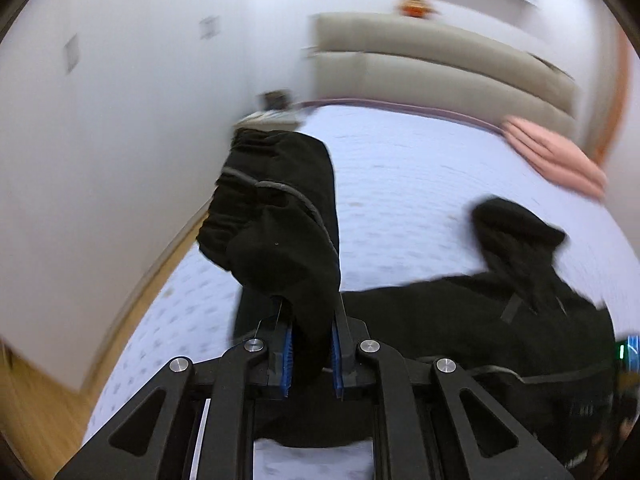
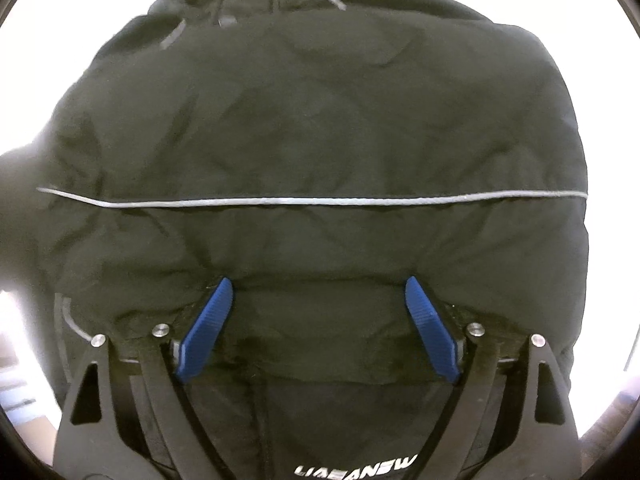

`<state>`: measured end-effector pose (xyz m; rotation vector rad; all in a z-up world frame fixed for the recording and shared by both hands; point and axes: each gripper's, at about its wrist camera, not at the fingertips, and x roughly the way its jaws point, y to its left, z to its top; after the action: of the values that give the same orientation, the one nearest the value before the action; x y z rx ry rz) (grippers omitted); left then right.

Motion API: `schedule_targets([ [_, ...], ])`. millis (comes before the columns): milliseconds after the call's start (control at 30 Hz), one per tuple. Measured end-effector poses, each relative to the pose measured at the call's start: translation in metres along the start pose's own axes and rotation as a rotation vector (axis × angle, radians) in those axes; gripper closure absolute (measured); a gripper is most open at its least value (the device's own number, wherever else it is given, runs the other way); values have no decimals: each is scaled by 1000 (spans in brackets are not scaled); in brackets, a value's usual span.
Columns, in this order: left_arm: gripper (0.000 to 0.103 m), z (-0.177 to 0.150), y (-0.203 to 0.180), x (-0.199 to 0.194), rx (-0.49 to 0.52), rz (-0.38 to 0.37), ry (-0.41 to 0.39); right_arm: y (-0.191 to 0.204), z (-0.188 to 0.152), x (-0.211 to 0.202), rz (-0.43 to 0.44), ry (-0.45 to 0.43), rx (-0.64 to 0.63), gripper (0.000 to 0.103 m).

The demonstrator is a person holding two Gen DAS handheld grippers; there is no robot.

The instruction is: Fold large clothes

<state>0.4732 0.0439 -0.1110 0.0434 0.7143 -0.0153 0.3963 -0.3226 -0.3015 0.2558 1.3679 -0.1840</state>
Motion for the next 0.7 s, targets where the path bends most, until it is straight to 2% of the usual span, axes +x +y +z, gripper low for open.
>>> schedule_targets([
  [67, 89, -3, -39, -7, 78, -42, -10, -6, -5, -17, 60, -48, 15, 16],
  [200, 89, -21, -123, -12, 247, -110, -6, -7, -14, -43, 15, -132, -72, 16],
  [300, 89, -38, -177, -5, 309, -187, 15, -15, -20, -50, -3, -145, -117, 16],
  [400, 87, -66, -224, 14, 402, -206, 60, -29, -24, -47, -13, -124, -102, 16],
  [500, 76, -97, -252, 46, 483, -225, 181, -42, -24, -41, 26, -84, -50, 16],
  [567, 58, -110, -249, 51, 479, -270, 241, -44, -25, -40, 40, -79, -35, 16],
  [600, 53, -111, -247, 46, 466, -318, 264, -45, -25, -41, 53, -84, -34, 16],
  [667, 33, -113, -244, 35, 439, -387, 296, -47, -23, -42, 98, -94, -39, 16],
  [700, 30, -112, -240, 27, 423, -411, 311, -46, -21, -44, 125, -99, -42, 16],
])
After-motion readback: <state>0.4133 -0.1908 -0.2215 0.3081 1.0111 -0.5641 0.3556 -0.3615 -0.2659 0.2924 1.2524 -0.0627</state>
